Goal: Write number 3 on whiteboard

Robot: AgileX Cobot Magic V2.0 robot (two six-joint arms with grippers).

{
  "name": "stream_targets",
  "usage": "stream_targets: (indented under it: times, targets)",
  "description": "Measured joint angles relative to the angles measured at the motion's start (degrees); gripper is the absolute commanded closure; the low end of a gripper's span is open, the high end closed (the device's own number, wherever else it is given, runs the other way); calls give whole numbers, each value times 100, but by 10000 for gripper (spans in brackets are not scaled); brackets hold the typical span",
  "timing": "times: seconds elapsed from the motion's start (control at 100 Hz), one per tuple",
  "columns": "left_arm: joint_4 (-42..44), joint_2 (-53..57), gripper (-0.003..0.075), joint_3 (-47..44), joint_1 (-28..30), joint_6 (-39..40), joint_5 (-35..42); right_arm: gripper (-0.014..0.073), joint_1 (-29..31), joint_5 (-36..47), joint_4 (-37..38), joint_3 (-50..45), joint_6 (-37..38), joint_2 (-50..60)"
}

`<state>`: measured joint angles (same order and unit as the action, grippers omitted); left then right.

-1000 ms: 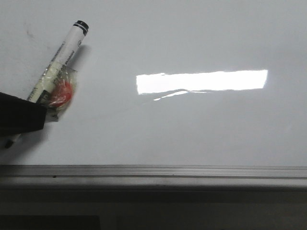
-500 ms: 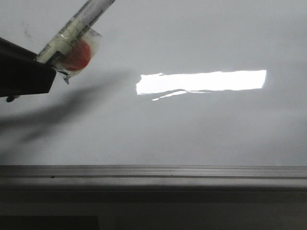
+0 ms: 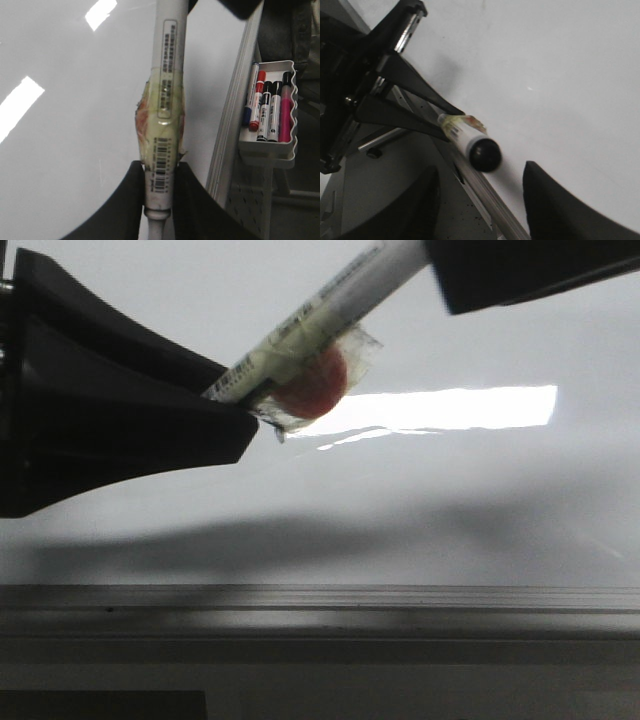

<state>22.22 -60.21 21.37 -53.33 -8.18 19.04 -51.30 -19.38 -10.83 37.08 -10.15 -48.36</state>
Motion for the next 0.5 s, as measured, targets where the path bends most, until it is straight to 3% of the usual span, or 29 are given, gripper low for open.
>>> stream_targets:
  times: [0.38,0.43,0.5]
  targets:
    - [181,1,741,0,0,0,146,255,-390,612,0,207,-33,-636]
    - [181,1,741,0,0,0,146,290,-390,620,0,207,-33,-636]
    - [191,1,740,0,0,0,146,428,-390,620,0,207,-33,-636]
